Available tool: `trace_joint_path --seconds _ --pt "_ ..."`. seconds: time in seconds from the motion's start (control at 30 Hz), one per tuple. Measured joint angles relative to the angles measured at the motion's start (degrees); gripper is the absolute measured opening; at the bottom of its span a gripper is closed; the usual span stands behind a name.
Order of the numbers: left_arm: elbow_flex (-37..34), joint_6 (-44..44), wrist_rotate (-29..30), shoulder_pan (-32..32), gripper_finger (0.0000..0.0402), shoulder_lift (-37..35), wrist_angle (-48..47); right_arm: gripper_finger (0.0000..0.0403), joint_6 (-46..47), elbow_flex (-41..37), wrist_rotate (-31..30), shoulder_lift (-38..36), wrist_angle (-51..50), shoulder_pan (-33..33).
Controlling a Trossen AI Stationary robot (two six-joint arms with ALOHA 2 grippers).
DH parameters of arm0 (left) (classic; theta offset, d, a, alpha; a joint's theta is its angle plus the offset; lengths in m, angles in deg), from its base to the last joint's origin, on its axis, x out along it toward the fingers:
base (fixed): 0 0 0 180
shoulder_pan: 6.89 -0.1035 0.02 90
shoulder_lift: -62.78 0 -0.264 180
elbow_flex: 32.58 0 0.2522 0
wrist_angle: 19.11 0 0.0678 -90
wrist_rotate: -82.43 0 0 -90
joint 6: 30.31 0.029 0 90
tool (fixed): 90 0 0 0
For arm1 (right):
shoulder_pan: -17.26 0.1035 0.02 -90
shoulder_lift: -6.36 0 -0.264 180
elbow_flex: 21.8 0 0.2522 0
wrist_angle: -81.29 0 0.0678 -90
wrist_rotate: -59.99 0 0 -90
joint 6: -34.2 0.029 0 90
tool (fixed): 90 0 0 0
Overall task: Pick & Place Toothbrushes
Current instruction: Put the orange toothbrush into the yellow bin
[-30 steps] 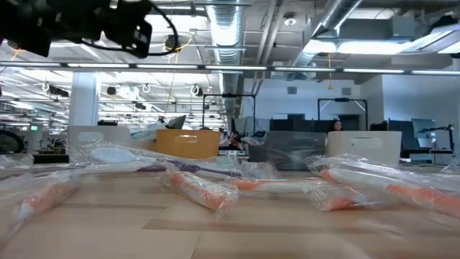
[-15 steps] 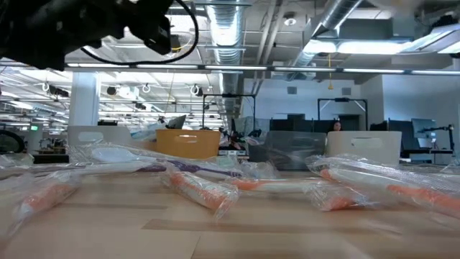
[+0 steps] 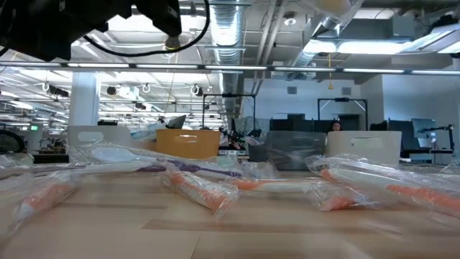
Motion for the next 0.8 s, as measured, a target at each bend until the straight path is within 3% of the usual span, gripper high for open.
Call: trace_joint_path --seconds 0.5,0.8 --pt "1.9 1.6 0.4 0.6 0.0145 0.2 -1.4 0.0021 -5.6 0.0 5.3 0.0 3.0 -3.2" --pt "1.9 -2.3 0.4 0.3 0.0145 0.2 -1.5 0.0023 -6.8 -0.5 6.3 0.0 3.2 -3.6"
